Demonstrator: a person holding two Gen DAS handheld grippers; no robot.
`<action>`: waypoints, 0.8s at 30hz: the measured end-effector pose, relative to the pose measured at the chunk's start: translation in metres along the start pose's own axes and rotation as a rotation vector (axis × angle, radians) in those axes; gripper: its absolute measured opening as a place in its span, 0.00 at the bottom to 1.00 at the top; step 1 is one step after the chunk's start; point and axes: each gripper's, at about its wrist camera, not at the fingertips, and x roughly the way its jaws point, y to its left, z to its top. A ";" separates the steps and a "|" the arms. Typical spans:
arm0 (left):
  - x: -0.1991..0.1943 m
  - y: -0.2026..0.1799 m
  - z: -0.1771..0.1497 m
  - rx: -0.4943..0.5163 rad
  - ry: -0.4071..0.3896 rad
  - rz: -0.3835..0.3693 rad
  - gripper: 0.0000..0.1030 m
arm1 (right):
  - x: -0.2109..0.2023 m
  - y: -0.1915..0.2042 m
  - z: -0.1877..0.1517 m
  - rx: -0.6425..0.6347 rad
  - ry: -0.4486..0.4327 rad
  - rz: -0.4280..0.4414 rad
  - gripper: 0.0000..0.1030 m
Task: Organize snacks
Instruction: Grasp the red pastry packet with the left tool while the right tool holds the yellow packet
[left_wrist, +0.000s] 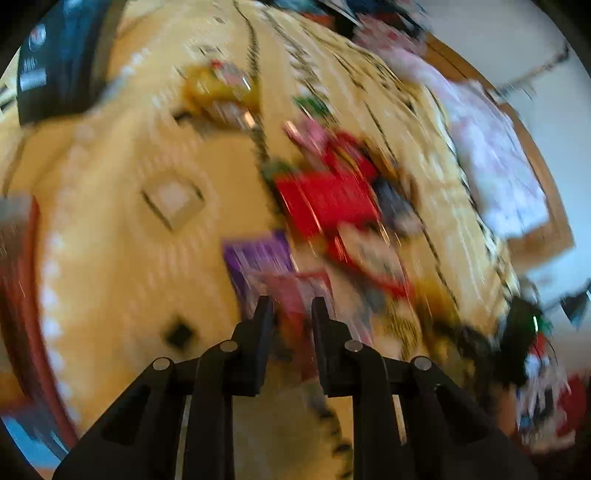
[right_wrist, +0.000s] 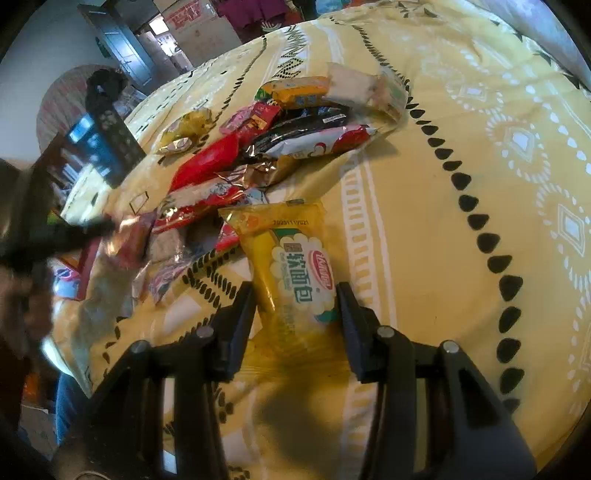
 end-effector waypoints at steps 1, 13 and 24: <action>-0.001 -0.001 -0.013 0.006 0.021 -0.015 0.20 | -0.001 0.000 0.000 0.003 -0.003 0.001 0.44; -0.035 -0.033 -0.061 0.026 -0.133 0.287 0.67 | -0.013 0.002 -0.003 -0.002 -0.034 -0.029 0.55; 0.032 -0.071 -0.066 0.164 -0.065 0.501 0.70 | -0.003 0.024 -0.008 -0.118 0.023 -0.070 0.66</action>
